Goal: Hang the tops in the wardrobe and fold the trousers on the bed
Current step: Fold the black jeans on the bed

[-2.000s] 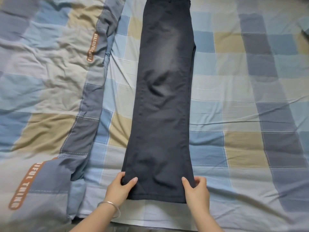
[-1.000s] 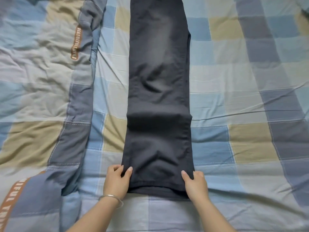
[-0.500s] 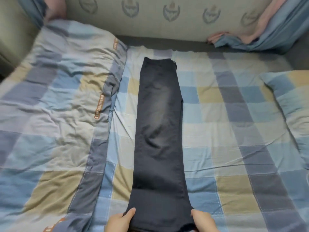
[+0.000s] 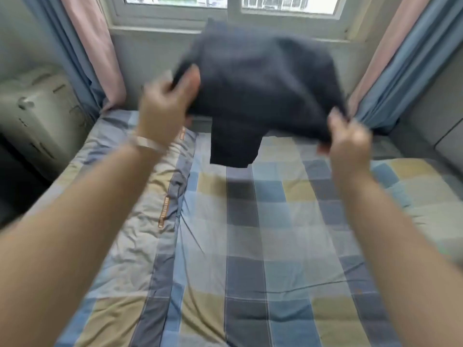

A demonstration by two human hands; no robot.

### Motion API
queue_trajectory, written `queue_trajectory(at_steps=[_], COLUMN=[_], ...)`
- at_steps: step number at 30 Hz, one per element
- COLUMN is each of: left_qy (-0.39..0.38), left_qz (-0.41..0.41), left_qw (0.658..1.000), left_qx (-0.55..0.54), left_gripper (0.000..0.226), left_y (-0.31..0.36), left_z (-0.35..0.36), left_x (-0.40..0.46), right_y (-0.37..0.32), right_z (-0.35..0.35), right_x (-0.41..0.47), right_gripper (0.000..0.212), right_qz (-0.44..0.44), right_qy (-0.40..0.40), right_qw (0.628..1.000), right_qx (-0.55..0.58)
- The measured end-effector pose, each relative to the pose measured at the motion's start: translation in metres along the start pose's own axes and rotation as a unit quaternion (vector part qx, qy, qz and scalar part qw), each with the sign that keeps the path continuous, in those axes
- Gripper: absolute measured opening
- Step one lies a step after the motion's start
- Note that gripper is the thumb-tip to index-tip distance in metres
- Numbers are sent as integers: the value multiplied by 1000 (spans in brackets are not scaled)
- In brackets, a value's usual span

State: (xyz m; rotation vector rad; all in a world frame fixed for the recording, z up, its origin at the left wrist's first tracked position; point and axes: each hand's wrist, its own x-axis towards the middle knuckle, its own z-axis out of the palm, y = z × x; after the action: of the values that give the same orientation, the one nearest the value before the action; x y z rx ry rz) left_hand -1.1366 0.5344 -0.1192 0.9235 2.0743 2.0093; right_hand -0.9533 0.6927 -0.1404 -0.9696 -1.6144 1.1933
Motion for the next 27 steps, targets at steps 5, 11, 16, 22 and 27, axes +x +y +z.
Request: queue_trajectory(at_steps=[5,11,16,22,27], left_qy=[-20,-82,-106,-80,-48], left_qz=[-400,-619,-628,-575,-582], left_qw=[913,761,739,790,792], left_qx=[75,176,217,200,179], left_gripper=[33,58,45,7,22], left_y=[-245,-400,-421,-402,-396], left_z=[17,0,-11,-8,-4], left_x=[-195,-416,-471,-466,-482], right_y=[259,431,454,446,456], right_z=[-15,-61,-67,-72,-81], right_x=[-128,-295,-335,-339,-347], right_gripper=[34,23,18,23,19], right_qz=[291,477,496,484,485], right_qy=[-92,-276,-303,-209,-222], right_qw=[928,745,721,759,740], right_qx=[-215,-376,-378,-382,-410])
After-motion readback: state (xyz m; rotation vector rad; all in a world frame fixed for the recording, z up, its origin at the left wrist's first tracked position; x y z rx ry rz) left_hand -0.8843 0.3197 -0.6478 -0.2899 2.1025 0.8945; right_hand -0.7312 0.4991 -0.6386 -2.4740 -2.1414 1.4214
